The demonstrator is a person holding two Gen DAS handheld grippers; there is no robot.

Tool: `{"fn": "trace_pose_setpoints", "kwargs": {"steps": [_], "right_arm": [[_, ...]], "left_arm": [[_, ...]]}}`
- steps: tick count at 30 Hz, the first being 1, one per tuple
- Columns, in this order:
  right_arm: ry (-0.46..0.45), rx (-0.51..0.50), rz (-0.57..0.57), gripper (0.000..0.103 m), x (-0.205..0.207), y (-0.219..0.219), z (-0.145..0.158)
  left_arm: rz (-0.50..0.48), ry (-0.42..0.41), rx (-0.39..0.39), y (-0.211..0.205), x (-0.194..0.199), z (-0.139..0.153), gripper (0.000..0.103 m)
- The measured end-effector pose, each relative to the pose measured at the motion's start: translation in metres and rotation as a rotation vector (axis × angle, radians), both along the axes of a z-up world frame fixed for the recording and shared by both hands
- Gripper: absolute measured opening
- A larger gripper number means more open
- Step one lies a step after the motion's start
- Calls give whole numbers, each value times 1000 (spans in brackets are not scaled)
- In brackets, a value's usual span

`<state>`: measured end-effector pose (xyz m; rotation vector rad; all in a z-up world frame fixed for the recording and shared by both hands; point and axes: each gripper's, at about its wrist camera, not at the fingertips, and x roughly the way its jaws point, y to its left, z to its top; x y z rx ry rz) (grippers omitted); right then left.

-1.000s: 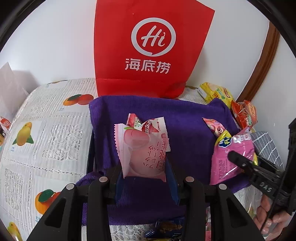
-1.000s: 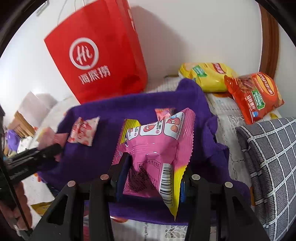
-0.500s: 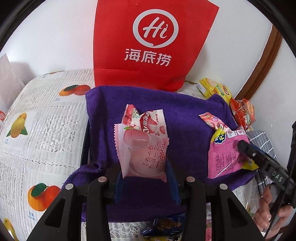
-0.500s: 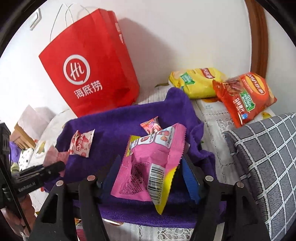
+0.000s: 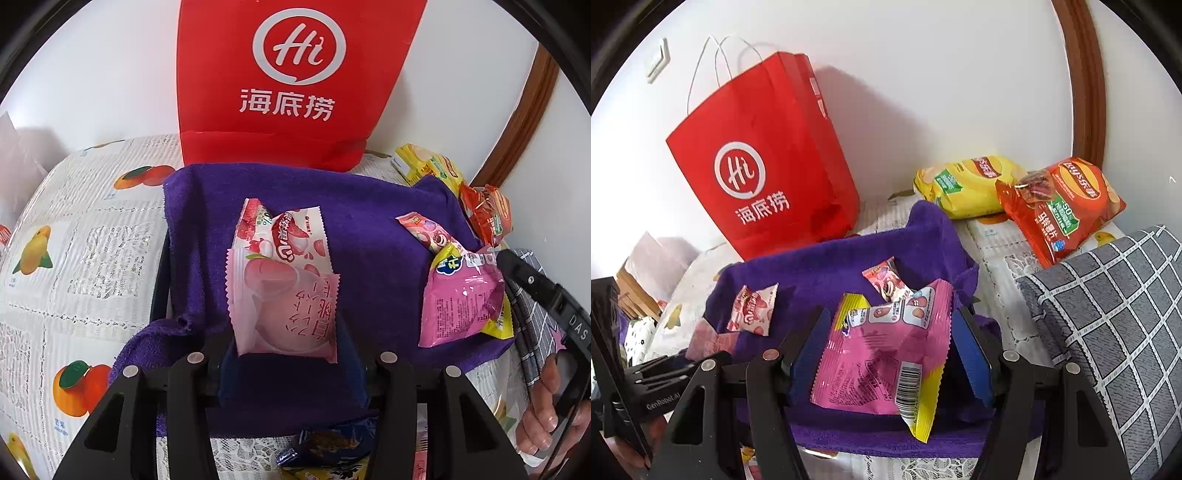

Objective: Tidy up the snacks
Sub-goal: 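Lower the pink bag onto the towel and open the right tool while the left tool carries its packet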

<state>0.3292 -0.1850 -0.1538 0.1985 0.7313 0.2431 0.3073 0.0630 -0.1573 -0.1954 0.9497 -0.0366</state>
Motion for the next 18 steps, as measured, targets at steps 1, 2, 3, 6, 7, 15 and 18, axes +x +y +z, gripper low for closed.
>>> {"fn": "trace_pose_setpoints", "kwargs": {"steps": [1,2,3,6,7,15,18], "right_arm": [[-7,5,-4,68,-1,-1,1],[-14,12,-10,68,-1,-2,2],[-15,17,-16,68,-1,-4,2],[-18,36,-23,68,-2,-7,4],[-20,36,-24,68,-2,-7,4],[-61,-29,-58,68,-9,2,5],[-83,-39,-62,68,-13,4,6]], "left_arm": [[-5,-1,1,-1,0,0,51],[-9,-2,-1,-1,0,0,52],[-12,-1,-1,-2,1,0,57],[-19,-2,-1,-4,1,3,62],[-23,-5,-3,-4,1,4,62],[-21,-63,54,-11,-7,18,69],[-18,-84,48,-10,-10,24,69]]}}
